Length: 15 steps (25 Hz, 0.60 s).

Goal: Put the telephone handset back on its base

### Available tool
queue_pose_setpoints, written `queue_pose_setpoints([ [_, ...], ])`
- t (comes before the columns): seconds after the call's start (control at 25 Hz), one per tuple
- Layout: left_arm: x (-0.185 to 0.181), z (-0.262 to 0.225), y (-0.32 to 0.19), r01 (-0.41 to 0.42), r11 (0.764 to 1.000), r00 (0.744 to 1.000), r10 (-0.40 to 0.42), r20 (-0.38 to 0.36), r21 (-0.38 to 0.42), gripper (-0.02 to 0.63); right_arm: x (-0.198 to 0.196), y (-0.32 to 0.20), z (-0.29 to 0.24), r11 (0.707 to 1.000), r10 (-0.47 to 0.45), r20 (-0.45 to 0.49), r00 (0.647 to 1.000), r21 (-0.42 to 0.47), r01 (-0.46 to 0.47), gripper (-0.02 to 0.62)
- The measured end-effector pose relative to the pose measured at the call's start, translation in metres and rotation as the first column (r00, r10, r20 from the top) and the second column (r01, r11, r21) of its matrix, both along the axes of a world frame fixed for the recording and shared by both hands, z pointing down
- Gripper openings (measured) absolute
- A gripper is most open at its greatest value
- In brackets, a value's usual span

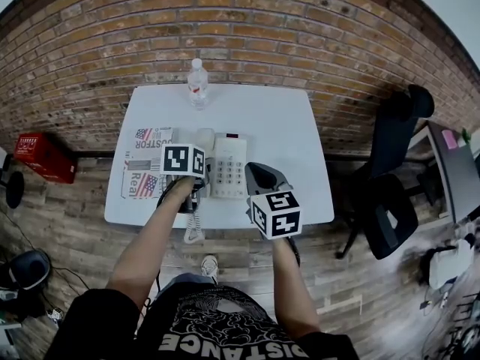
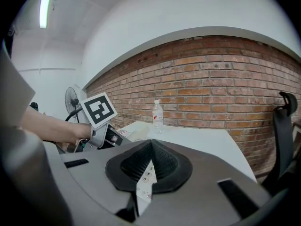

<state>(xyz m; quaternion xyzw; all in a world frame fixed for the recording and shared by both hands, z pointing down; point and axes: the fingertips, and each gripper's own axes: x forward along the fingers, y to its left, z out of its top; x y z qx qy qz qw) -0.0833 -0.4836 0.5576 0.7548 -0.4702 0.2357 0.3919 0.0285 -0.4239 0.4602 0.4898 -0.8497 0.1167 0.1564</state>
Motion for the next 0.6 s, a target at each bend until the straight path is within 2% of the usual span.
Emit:
queue_pose_setpoints([
  [0.6, 0.001, 0.034, -0.013, 0.062, 0.984, 0.997, -0.052, 0.064, -0.165, 0.216, 0.001, -0.011, 0.007, 1.0, 0.018, 0.004, 1.0, -0.011, -0.018, 0.0],
])
